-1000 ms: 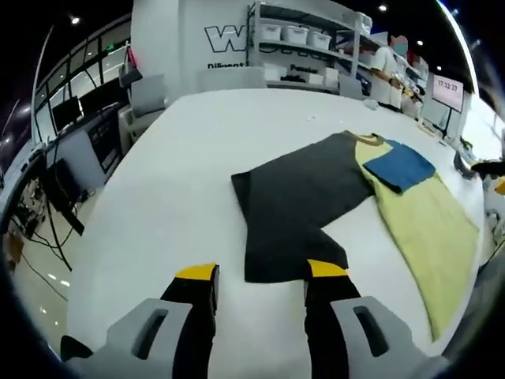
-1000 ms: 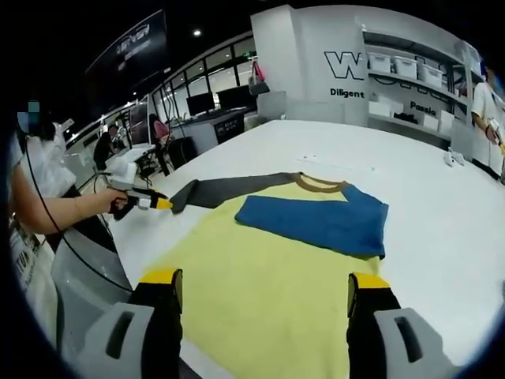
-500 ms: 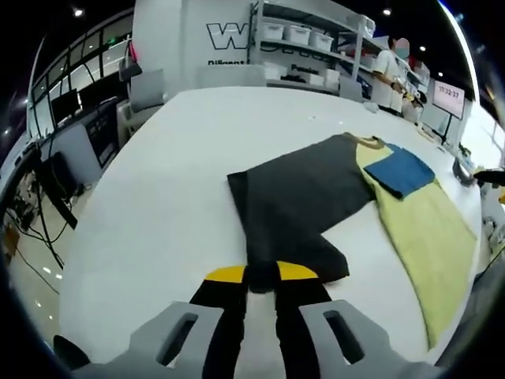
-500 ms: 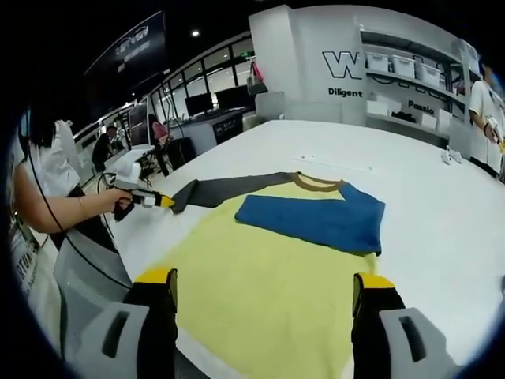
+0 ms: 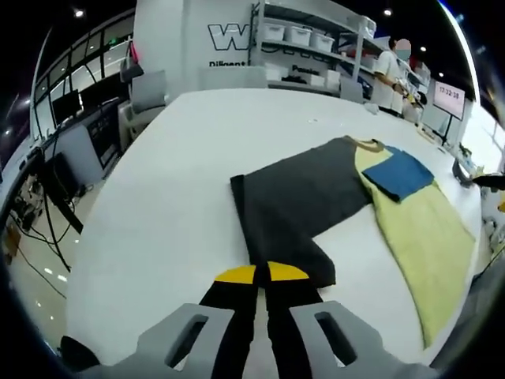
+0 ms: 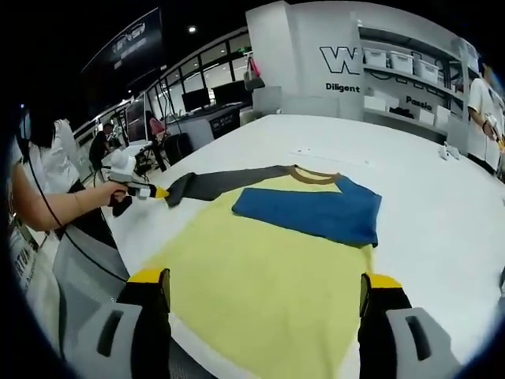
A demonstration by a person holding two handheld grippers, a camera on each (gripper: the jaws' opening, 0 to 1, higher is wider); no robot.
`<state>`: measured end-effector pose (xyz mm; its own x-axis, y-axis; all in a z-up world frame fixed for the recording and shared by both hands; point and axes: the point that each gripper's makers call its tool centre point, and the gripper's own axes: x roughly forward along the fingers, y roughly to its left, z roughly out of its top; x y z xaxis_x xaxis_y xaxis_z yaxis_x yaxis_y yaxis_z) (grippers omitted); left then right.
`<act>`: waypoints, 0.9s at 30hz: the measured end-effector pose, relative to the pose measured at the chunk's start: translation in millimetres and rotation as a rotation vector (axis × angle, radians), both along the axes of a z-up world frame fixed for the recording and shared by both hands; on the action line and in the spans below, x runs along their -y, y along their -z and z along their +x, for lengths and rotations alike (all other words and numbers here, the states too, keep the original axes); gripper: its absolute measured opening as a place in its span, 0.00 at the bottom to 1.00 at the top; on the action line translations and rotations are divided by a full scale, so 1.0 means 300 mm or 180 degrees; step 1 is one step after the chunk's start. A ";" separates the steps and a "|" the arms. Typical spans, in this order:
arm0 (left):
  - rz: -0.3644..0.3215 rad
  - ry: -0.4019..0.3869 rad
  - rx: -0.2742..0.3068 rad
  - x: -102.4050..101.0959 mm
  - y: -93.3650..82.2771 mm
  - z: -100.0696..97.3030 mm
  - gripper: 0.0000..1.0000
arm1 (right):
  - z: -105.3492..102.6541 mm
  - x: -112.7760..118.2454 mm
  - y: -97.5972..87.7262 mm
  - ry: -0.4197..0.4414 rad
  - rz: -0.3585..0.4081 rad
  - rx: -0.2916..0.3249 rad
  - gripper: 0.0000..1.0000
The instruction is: Fold the garment on the visible template until the final outline fits inside the template.
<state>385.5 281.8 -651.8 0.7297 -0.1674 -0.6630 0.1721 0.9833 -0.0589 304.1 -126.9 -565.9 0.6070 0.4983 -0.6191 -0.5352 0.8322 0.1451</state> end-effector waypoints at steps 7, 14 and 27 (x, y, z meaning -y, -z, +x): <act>-0.0014 0.0066 0.0053 0.008 -0.068 0.013 0.03 | -0.004 0.010 0.003 0.0019 -0.0006 -0.0009 0.99; 0.0085 0.0255 0.0033 0.049 -0.120 0.034 0.03 | -0.012 0.006 0.011 -0.0024 -0.0027 -0.0039 0.99; 0.0129 0.0710 0.0203 0.239 -0.262 0.145 0.03 | -0.020 0.007 0.012 -0.0051 -0.0036 -0.0050 0.99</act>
<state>428.9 210.1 -573.4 0.7182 -0.3035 -0.6262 0.3877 0.9218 -0.0022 298.2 -128.9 -569.5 0.5891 0.5009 -0.6341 -0.5462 0.8251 0.1444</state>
